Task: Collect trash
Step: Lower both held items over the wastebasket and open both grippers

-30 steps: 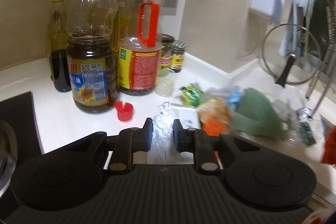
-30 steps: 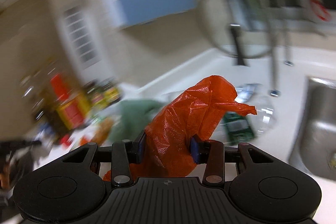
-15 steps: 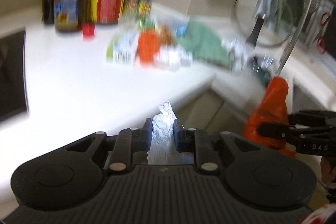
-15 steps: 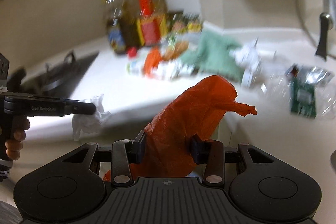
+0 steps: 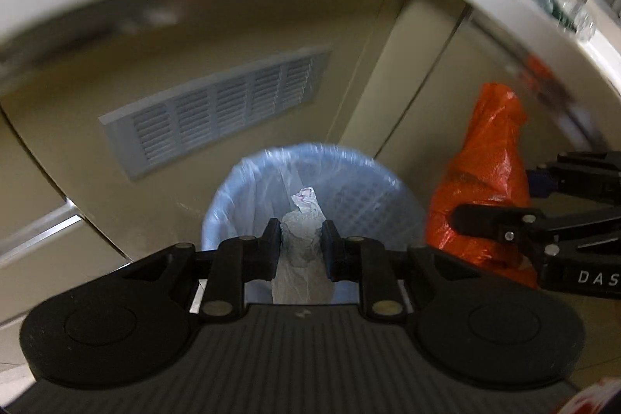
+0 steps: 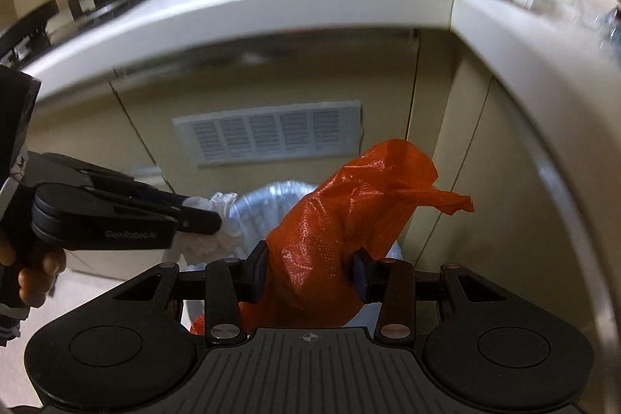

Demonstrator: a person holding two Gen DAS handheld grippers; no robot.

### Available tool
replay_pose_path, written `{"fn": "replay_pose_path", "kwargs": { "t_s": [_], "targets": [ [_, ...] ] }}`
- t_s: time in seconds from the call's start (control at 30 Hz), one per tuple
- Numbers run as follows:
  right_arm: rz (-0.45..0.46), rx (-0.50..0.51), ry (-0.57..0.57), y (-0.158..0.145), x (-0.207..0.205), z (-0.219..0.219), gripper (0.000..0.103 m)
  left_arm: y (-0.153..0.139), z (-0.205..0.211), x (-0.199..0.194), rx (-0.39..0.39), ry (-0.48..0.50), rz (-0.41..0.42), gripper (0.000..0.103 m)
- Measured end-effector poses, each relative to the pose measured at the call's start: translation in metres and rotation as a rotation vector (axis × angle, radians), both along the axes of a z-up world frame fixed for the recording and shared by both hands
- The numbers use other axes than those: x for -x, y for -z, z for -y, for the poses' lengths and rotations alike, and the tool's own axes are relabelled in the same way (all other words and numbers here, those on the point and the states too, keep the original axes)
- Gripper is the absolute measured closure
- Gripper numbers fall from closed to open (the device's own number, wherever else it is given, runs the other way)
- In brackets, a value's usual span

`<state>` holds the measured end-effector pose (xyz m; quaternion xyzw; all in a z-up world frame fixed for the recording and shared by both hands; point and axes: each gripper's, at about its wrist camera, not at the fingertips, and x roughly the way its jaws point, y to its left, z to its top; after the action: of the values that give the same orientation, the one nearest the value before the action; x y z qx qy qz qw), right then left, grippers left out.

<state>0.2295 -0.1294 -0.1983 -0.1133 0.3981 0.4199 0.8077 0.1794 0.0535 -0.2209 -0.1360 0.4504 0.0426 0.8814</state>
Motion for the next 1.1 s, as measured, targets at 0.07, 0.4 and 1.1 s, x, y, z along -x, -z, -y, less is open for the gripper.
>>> {"fn": "replay_pose_path", "kwargs": {
  "t_s": [0.07, 0.4, 1.1],
  "targets": [
    [0.002, 0.011, -0.005, 0.01, -0.001, -0.001, 0.061, 0.012, 0.002, -0.003, 0.003, -0.002, -0.01, 0.083],
    [-0.002, 0.04, -0.003, 0.031, -0.007, -0.007, 0.061, 0.04, 0.004, -0.017, 0.019, 0.019, -0.04, 0.051],
    [-0.014, 0.088, -0.049, 0.042, -0.01, -0.035, 0.038, 0.008, -0.033, 0.02, 0.025, -0.056, -0.048, 0.05]
  ]
}}
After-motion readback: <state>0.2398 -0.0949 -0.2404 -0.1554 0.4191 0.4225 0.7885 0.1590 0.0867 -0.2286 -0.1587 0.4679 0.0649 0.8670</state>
